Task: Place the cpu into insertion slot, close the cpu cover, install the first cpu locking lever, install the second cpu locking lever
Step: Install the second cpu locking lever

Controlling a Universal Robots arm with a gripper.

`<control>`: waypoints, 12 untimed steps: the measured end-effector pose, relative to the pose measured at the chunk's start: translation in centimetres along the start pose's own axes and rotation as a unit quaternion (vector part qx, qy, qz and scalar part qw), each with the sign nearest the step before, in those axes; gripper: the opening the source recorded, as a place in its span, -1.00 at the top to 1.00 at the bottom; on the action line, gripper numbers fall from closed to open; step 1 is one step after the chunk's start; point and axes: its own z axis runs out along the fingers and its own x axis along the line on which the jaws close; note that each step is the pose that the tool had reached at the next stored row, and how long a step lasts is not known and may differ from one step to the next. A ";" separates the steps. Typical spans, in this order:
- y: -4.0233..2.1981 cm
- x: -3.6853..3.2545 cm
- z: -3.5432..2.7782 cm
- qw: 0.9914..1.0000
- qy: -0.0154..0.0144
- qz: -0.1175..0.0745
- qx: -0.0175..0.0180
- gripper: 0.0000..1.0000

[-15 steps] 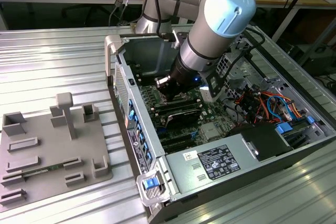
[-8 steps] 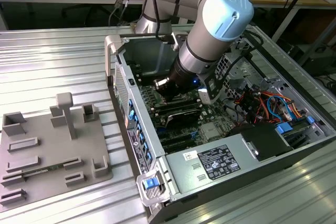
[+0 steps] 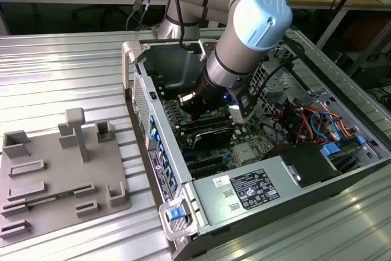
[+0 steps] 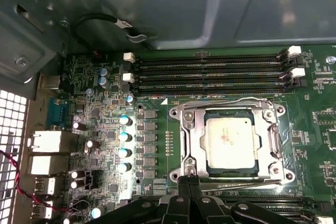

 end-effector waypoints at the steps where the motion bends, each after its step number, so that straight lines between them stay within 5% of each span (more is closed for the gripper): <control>1: -0.01 0.03 0.04 1.000 0.000 0.000 0.000 0.79; 12: 0.44 0.16 0.57 1.000 0.000 0.000 -0.001 0.79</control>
